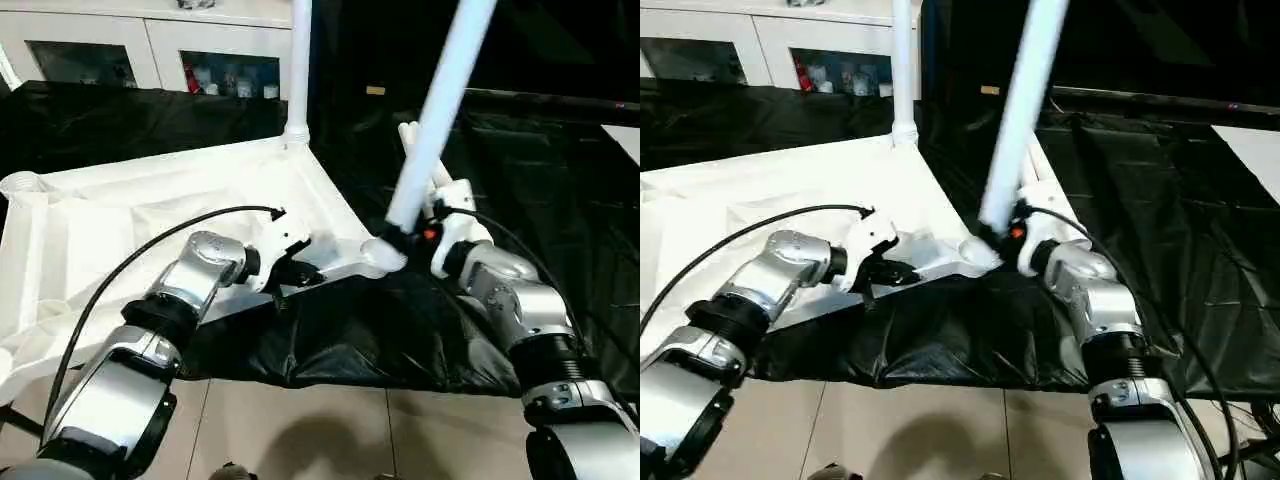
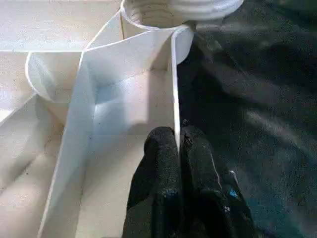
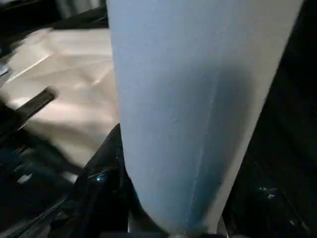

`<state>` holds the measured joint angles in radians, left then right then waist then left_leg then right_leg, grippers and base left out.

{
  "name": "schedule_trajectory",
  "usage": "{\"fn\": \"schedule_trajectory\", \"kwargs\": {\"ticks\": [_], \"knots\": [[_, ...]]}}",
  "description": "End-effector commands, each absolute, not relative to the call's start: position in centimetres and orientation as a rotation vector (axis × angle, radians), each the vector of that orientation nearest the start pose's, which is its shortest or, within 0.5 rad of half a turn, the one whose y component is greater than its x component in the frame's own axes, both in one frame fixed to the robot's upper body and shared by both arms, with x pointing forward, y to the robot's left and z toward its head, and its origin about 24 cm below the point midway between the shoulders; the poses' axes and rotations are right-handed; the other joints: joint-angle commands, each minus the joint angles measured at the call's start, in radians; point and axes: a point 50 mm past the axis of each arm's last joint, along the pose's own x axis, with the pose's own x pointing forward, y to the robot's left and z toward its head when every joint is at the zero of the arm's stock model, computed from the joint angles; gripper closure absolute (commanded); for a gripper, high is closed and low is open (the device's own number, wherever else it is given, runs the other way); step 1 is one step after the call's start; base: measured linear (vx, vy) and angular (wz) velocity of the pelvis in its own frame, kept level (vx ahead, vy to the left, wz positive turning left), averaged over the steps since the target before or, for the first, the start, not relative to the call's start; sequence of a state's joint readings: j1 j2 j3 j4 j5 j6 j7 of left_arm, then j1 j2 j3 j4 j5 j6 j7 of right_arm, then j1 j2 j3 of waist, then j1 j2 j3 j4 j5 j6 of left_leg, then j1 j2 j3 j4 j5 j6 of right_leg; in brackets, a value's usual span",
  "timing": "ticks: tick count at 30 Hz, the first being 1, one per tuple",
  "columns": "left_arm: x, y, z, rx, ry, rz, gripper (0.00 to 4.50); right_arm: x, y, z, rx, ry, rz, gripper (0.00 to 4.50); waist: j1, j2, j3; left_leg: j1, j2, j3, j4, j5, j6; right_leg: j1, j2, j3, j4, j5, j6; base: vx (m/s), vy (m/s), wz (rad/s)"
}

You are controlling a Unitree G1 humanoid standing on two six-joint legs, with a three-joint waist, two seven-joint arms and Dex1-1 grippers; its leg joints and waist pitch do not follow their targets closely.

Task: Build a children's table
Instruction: Insert table leg to table base

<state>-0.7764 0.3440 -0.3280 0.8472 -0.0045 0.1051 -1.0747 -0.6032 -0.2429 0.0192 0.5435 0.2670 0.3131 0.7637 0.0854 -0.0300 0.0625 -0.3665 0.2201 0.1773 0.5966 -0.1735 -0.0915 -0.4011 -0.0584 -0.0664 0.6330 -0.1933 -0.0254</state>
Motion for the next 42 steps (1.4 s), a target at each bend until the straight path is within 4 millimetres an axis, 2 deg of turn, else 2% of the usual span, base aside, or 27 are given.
{"fn": "schedule_trajectory", "kwargs": {"ticks": [1, 2, 3, 4, 9, 10, 14, 21, 33, 37, 42], "knots": [[34.4, 13.4, 6.0, 0.421, 0.480, -1.230, 4.50, 34.9, -13.3, 9.0, 0.074, 0.220, 0.845, 2.59, 0.004, 0.000, -0.078, 0.011, 0.011, 0.000, -0.061, -0.129, 0.027, 0.060, -0.078, 0.050, -0.074, -0.110, -0.210, 0.000, 0.000, 0.00], [34.1, 13.5, 6.0, 0.417, 0.480, -1.260, 4.50, 34.9, -13.1, 8.8, 0.071, 0.226, 0.851, 2.59, 0.003, -0.003, -0.078, 0.010, 0.012, 0.000, -0.062, -0.124, 0.024, 0.061, -0.076, 0.050, -0.072, -0.105, -0.209, 0.000, 0.000, 0.00], [33.8, 13.6, 5.9, 0.412, 0.483, -1.281, 4.50, 34.9, -13.0, 8.7, 0.069, 0.229, 0.855, 2.59, 0.003, 0.000, -0.079, 0.011, 0.014, 0.000, -0.063, -0.119, 0.020, 0.059, -0.077, 0.050, -0.069, -0.095, -0.214, 0.000, 0.000, 0.00], [33.5, 13.6, 5.9, 0.412, 0.475, -1.312, 4.50, 34.9, -12.9, 8.6, 0.063, 0.234, 0.860, 2.59, 0.002, -0.007, -0.078, 0.011, 0.014, 0.001, -0.063, -0.120, 0.020, 0.059, -0.077, 0.050, -0.069, -0.094, -0.215, 0.000, 0.000, 0.00], [32.4, 14.4, 5.8, 0.429, 0.475, -1.392, 4.50, 34.7, -12.5, 7.8, 0.050, 0.284, 0.894, 2.59, 0.005, -0.003, -0.076, 0.014, 0.016, 0.003, -0.064, -0.124, 0.017, 0.054, -0.079, 0.052, -0.067, -0.098, -0.214, 0.000, 0.000, 0.00], [32.3, 14.5, 5.8, 0.430, 0.477, -1.392, 4.50, 34.6, -12.4, 7.7, 0.049, 0.295, 0.904, 2.59, 0.004, -0.006, -0.076, 0.012, 0.017, 0.003, -0.065, -0.126, 0.015, 0.056, -0.079, 0.052, -0.065, -0.099, -0.213, 0.000, 0.000, 0.00], [32.4, 15.2, 5.6, 0.448, 0.486, -1.352, 4.50, 34.1, -12.3, 6.9, 0.043, 0.351, 0.938, 2.59, 0.003, -0.007, -0.074, 0.013, 0.014, 0.003, -0.066, -0.143, 0.009, 0.055, -0.079, 0.052, -0.071, -0.143, -0.194, 0.000, 0.000, 0.00], [32.5, 15.6, 5.6, 0.453, 0.497, -1.316, 4.50, 33.7, -12.5, 7.3, 0.062, 0.346, 0.969, 2.59, 0.003, -0.011, -0.074, 0.014, 0.015, 0.002, -0.069, -0.154, 0.001, 0.053, -0.077, 0.052, -0.074, -0.163, -0.179, 0.000, 0.000, 0.00], [32.8, 15.3, 6.0, 0.456, 0.481, -1.324, 4.50, 33.4, -13.3, 7.2, 0.059, 0.360, 0.957, 2.59, 0.004, -0.007, -0.077, 0.012, 0.014, 0.002, -0.067, -0.148, 0.000, 0.054, -0.077, 0.052, -0.072, -0.136, -0.191, 0.000, 0.000, 0.00], [32.8, 15.2, 6.2, 0.451, 0.474, -1.334, 4.50, 33.6, -13.0, 6.6, 0.093, 0.361, 0.932, 2.59, 0.004, -0.004, -0.077, 0.013, 0.014, 0.001, -0.067, -0.152, -0.004, 0.053, -0.078, 0.052, -0.073, -0.136, -0.192, 0.000, 0.000, 0.00], [32.9, 15.0, 6.3, 0.447, 0.470, -1.327, 4.50, 33.5, -13.5, 5.5, 0.158, 0.344, 0.876, 2.59, 0.004, -0.006, -0.075, 0.015, 0.016, 0.000, -0.068, -0.181, -0.009, 0.052, -0.081, 0.052, -0.078, -0.174, -0.192, 0.000, 0.000, 0.00]]}}
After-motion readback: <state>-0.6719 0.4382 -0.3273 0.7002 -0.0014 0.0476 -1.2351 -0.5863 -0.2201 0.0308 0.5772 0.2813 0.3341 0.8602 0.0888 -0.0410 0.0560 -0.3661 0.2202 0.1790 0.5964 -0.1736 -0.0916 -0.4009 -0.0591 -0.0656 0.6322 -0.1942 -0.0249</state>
